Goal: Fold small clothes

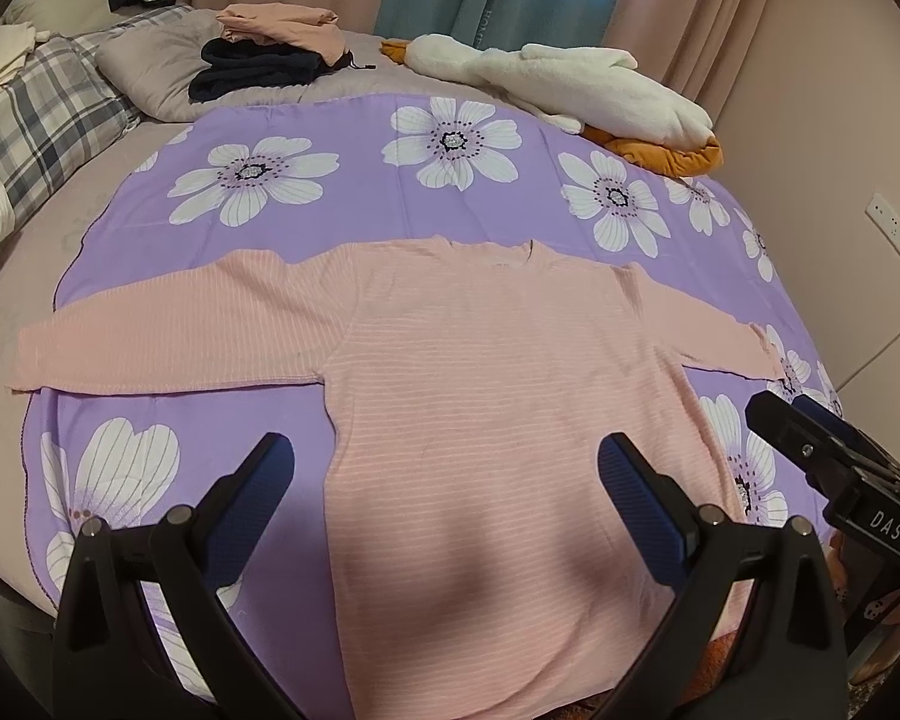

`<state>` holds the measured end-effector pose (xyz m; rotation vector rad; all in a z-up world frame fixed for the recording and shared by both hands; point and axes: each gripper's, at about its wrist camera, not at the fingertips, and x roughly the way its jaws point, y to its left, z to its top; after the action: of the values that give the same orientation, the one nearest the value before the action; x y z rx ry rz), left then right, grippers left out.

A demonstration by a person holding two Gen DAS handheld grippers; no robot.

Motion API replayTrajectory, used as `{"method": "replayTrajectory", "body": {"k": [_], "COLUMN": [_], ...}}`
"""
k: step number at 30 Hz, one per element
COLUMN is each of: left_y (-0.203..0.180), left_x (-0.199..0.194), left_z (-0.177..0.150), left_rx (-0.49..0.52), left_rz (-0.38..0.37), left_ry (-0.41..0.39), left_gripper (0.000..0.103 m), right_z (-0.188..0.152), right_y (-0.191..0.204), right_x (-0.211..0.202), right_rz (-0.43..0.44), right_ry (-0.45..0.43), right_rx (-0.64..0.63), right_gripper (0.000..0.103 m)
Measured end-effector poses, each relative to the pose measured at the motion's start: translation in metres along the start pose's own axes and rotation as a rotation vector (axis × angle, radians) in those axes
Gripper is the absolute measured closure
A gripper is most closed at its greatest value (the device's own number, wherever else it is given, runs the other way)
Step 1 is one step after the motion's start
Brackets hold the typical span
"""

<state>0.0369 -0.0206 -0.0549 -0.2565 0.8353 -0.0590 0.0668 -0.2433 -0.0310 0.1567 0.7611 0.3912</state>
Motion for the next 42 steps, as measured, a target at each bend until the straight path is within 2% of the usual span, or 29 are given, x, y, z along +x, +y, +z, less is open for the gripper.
{"method": "replayTrajectory", "body": {"k": [42], "left_y": [-0.009], "left_x": [0.004], "left_z": [-0.003], "left_rx": [-0.009], "left_rz": [-0.030], "left_ry": [0.021], "left_gripper": [0.003], "right_z": [-0.002], "right_y": [-0.014], "right_x": [-0.003], "right_rz": [-0.016], "right_ry": [0.004], "right_rx": [0.049], "right_gripper": [0.002]}}
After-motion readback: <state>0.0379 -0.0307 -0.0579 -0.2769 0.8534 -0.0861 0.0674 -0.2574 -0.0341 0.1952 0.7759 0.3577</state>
